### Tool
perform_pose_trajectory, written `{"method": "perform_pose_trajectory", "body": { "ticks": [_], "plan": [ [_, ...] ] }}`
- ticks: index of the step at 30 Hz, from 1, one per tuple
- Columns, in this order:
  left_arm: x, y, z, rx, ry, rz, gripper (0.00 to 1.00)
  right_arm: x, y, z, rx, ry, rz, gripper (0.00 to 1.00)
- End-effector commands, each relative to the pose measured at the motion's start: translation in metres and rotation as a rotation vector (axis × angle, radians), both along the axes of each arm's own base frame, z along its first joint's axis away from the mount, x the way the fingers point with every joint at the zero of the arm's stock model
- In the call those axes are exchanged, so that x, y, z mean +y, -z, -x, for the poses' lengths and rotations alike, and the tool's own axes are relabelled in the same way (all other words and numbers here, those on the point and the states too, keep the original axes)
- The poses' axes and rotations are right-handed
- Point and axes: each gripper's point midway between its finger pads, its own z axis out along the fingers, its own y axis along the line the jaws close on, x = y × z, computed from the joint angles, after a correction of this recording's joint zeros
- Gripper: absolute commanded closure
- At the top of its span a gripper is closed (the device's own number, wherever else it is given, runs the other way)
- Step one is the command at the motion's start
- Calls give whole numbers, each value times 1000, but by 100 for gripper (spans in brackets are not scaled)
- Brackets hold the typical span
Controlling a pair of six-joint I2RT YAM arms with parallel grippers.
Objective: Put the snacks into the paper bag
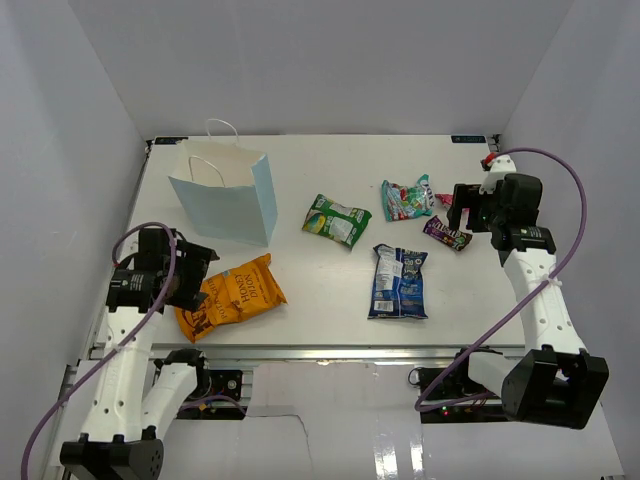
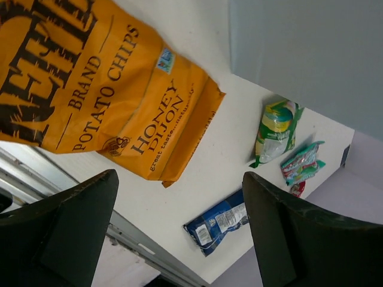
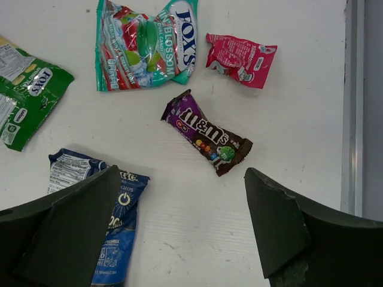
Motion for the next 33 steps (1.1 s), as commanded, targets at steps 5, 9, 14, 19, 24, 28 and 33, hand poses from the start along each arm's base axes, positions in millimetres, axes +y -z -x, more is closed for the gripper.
{"method": "perform_pose_trajectory", "body": {
  "ticks": [5,9,14,19,24,28,33],
  "plan": [
    [-20,29,20,232,-147,207,6,26,-32,12,-115,-281,95,10],
    [-21,30,21,230,-121,198,2,71,-28,46,-136,-683,106,10],
    [-26,31,25,186,-81,215,2,108,-20,93,-112,-997,18,10],
    [-33,42,39,213,-89,269,2,112,-10,88,-103,-950,-53,10],
    [-35,53,42,264,-105,288,5,112,-7,84,-108,-949,-53,10],
    [-34,59,37,307,-115,276,5,111,1,85,-100,-947,-50,10],
    [-33,71,34,341,-130,269,7,115,5,82,-87,-960,-89,10]
  ]
}}
